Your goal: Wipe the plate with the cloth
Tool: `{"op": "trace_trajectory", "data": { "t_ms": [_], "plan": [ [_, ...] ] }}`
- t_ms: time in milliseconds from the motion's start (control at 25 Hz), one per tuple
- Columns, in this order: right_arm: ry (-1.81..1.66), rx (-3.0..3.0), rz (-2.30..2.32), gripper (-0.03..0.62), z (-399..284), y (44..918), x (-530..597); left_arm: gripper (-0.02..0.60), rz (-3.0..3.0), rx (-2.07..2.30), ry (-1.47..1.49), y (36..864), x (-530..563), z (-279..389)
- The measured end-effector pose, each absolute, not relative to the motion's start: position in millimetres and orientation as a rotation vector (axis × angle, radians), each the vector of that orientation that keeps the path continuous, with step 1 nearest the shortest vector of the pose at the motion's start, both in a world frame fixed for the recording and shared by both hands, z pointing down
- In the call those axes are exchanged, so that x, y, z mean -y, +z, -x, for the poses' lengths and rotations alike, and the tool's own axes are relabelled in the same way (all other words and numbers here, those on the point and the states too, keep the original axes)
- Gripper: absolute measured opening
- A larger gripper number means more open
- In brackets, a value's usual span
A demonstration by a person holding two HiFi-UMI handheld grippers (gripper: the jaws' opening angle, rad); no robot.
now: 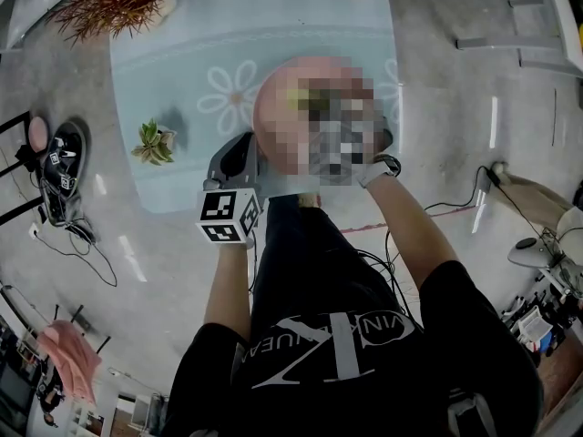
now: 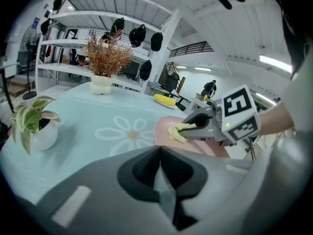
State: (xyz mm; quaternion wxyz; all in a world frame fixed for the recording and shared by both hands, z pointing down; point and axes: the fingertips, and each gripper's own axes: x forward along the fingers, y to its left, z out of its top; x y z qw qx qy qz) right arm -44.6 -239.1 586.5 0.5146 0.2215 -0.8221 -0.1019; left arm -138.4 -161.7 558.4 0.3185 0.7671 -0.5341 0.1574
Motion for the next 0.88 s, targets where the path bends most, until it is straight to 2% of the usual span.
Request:
{"op": "trace_trajectory", "data": {
  "t_ms": [880],
  "plan": [
    [-0.246, 1.9, -0.611, 0.049, 0, 585, 208, 0.0, -2.017, 1.431, 0.411, 555, 141, 127]
  ]
}}
